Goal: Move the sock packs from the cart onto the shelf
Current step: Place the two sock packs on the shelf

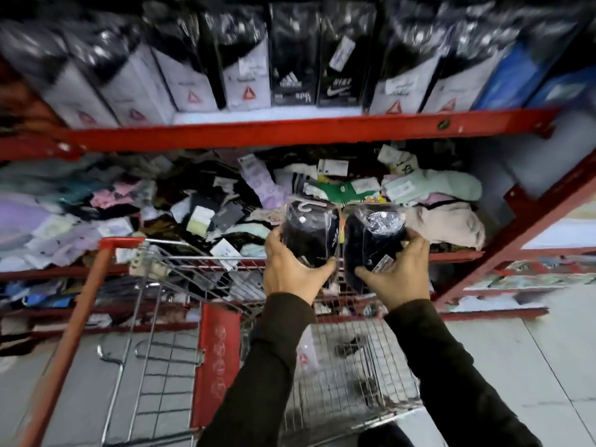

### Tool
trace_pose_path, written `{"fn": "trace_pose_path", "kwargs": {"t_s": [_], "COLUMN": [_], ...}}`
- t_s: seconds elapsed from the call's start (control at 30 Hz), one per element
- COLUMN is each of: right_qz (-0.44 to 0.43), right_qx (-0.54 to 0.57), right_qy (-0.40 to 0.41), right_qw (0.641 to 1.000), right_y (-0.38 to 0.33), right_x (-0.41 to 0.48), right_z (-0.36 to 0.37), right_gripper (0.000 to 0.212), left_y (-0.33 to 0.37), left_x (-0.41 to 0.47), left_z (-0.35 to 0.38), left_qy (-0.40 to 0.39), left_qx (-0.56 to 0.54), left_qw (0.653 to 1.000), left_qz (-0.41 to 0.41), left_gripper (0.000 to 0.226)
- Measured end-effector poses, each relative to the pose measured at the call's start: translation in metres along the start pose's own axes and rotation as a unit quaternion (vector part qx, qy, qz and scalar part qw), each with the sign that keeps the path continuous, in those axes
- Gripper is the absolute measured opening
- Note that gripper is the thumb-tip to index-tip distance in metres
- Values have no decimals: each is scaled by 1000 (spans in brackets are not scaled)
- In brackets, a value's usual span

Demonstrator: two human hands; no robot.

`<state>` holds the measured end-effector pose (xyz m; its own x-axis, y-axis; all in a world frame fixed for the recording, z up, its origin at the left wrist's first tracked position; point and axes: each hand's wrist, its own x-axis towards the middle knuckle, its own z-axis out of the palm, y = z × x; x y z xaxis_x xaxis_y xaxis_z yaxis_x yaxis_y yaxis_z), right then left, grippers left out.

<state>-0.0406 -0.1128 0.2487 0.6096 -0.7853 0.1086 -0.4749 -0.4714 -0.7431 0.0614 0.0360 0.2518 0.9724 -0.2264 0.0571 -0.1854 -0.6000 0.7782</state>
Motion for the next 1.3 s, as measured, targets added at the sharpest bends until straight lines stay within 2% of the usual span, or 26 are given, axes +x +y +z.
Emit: {"fn": "trace_pose_path", "kwargs": {"t_s": [0.1, 0.23, 0.43, 0.63, 0.8, 0.97, 1.13, 1.3], "right_qz": [-49, -114, -177, -193, -189, -197, -160, -143], "right_qx": [57, 131, 158, 240, 242, 204, 66, 78], "right_qy": [31, 88, 148, 198, 211, 233, 278, 231], "right_qw": [997, 981, 960, 930, 928, 930, 945, 959], "right_y": [-26, -67, -128, -173, -177, -170, -168, -167], "right_x": [12, 40, 88, 150, 187, 196, 190, 191], "right_z": [-16, -38, -52, -21, 11, 25, 35, 33], "right_gripper": [106, 101, 104, 104, 98, 96, 98, 92], "left_y": [22, 58, 116, 145, 143, 142, 145, 147], "left_x": [11, 37, 96, 165, 202, 212, 211, 212], "left_z": [-23, -52, -74, -80, -66, -41, -29, -30], "left_qy": [42, 108, 173, 209, 185, 161, 158, 112], "left_qx": [-3, -66, -160, -187, -180, -125, -87, -70], "left_qw": [998, 988, 953, 942, 957, 973, 980, 986], "left_qz": [40, 90, 190, 185, 133, 104, 85, 101], "left_gripper": [107, 102, 98, 95, 98, 99, 100, 92]}}
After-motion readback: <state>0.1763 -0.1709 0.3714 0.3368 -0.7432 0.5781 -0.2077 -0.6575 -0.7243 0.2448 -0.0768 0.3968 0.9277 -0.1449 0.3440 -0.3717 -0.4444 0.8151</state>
